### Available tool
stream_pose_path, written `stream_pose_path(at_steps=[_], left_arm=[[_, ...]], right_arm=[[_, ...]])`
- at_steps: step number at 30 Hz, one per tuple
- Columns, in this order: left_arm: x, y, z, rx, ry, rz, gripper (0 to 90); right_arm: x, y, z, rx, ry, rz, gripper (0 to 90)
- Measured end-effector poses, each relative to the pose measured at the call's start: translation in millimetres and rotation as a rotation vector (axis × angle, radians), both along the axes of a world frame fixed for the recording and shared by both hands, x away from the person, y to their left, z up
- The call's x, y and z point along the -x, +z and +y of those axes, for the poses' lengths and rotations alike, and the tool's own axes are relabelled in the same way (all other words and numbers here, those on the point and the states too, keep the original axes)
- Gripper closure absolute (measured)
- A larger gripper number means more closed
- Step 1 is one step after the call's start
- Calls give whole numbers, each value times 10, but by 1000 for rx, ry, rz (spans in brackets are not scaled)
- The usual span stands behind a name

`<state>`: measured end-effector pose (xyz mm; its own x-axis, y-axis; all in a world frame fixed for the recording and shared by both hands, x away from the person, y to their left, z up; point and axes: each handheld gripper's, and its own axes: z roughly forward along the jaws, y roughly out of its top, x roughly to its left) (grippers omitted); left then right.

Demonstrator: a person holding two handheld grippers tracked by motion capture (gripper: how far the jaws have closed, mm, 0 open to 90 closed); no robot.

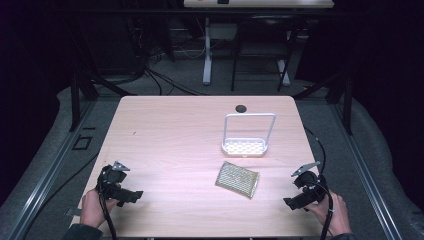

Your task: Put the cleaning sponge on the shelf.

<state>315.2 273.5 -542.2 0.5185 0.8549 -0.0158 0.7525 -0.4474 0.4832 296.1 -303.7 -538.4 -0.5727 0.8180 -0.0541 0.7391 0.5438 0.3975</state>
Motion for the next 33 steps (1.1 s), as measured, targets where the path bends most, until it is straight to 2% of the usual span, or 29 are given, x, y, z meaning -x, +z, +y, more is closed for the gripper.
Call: stream_pose_path(at_steps=[8, 14, 18, 22, 31, 33], left_arm=[[-1, -1, 1, -7, -7, 3, 2], [11, 10, 21, -14, -4, 5, 2], [24, 23, 10, -13, -12, -9, 6], [18, 18, -3, -12, -20, -8, 6], [19, 20, 4, -6, -26, -5, 2], [15, 19, -14, -10, -33, -2, 2]], right_arm=[[-32, 17, 65, 22, 29, -10, 5], [-72, 41, 165, 8, 67, -9, 5], [-86, 72, 217, 10, 83, -24, 4], [-89, 93, 273, 13, 105, -34, 4], [-163, 119, 527, 8, 207, -44, 5], [-173, 126, 559, 10, 216, -41, 5]])
